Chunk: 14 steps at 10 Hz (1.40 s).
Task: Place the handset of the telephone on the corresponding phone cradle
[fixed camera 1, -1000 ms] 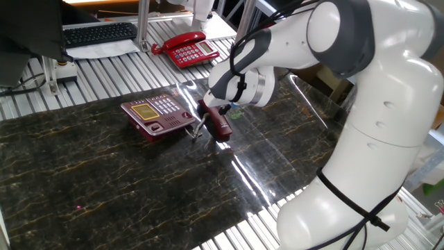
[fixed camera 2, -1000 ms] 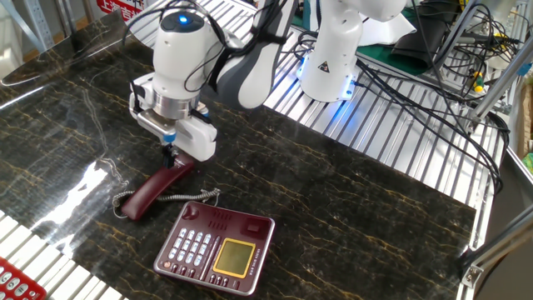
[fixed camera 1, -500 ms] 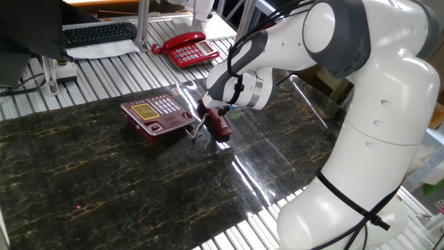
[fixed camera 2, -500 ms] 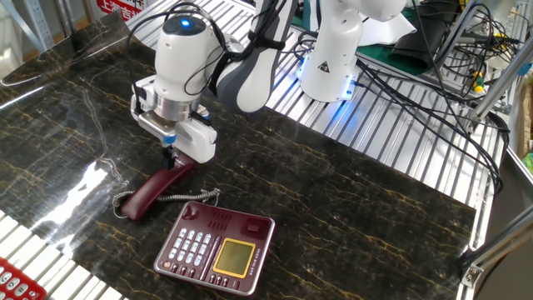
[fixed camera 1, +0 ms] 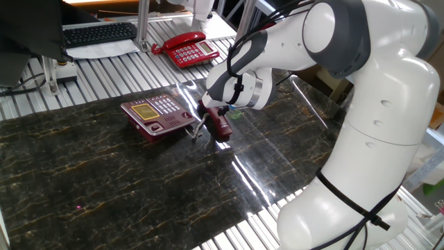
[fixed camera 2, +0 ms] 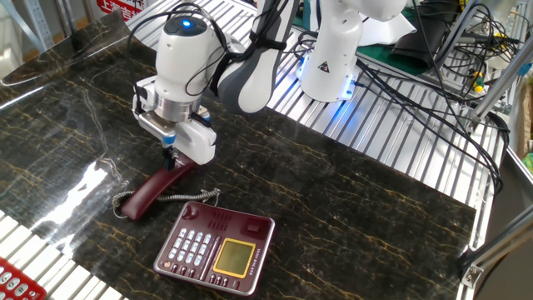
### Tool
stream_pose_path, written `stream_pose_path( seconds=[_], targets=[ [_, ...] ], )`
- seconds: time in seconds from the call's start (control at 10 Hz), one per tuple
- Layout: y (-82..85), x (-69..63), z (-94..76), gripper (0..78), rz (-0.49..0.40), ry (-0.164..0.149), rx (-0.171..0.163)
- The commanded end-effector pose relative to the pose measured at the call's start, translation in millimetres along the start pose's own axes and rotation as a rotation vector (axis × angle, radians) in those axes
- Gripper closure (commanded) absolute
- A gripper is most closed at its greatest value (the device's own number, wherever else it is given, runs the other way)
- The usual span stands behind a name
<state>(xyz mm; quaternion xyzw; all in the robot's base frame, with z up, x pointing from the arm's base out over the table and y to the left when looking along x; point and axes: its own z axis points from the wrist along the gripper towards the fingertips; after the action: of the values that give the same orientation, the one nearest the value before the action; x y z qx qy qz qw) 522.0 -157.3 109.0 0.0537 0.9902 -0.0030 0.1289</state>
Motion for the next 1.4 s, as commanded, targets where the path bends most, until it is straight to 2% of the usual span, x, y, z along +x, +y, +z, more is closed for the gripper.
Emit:
stream_pose_path(
  seconds=[0.1, 1.1, 1.2, 1.4],
  targets=[
    [1.8, -2.5, -3.3, 0.1, 0.019, -0.008, -0.001],
    [1.8, -2.5, -3.3, 0.1, 0.019, -0.008, -0.001],
    [1.9, 5.7, 5.8, 0.1, 0.062, 0.005, 0.0],
    [1.8, 7.4, 9.5, 0.1, 0.069, 0.007, 0.003]
  ],
)
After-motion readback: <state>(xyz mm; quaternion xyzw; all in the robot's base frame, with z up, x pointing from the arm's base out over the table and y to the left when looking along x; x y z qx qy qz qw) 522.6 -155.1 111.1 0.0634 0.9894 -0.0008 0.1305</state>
